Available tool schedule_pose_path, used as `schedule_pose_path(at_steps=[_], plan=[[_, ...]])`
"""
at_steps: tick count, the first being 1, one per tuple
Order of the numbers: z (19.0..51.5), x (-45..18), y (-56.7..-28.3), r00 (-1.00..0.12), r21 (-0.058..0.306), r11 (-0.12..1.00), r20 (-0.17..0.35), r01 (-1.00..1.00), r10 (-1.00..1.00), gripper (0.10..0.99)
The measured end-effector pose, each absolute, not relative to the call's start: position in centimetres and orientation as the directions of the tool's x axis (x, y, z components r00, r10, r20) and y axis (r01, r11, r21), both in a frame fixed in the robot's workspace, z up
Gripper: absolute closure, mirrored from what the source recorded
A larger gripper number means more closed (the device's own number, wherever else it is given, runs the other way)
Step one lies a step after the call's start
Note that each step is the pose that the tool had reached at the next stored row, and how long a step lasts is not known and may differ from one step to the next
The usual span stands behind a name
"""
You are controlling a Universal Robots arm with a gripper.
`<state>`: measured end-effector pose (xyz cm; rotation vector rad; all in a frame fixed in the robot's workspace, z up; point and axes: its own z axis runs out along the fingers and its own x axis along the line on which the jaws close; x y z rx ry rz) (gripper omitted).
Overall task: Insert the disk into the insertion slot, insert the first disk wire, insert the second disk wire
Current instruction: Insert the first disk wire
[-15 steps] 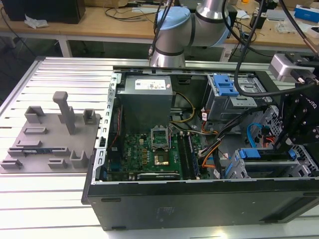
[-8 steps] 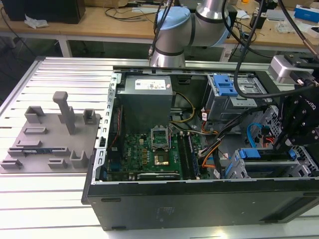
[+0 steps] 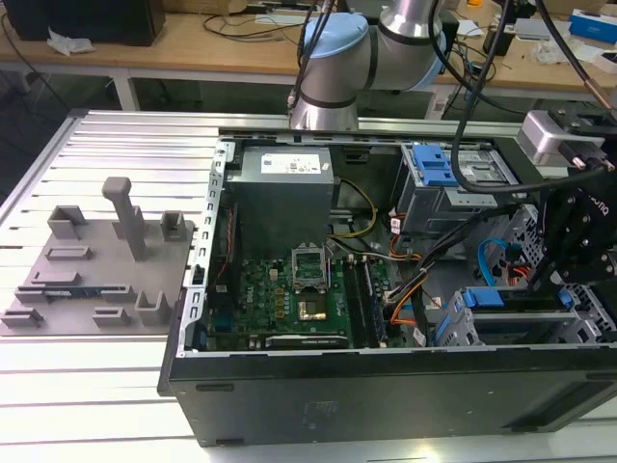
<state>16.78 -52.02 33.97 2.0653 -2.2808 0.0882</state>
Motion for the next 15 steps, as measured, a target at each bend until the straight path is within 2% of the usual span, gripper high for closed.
schedule_pose_path(at_steps=[8,12,13,14,15], plan=[[33.7,16.8,-52.4,-0.099,0.000,0.099,0.085,-0.995,-0.991,0.910],[34.0,16.8,-52.4,-0.099,0.000,0.099,0.086,-0.995,-0.991,0.671],[34.3,16.8,-52.4,-0.099,0.000,0.099,0.085,-0.995,-0.991,0.671],[34.8,16.8,-52.4,-0.099,0.000,0.099,0.085,-0.995,-0.991,0.608],[35.2,16.8,-52.4,-0.099,0.000,0.099,0.085,-0.995,-0.991,0.608]])
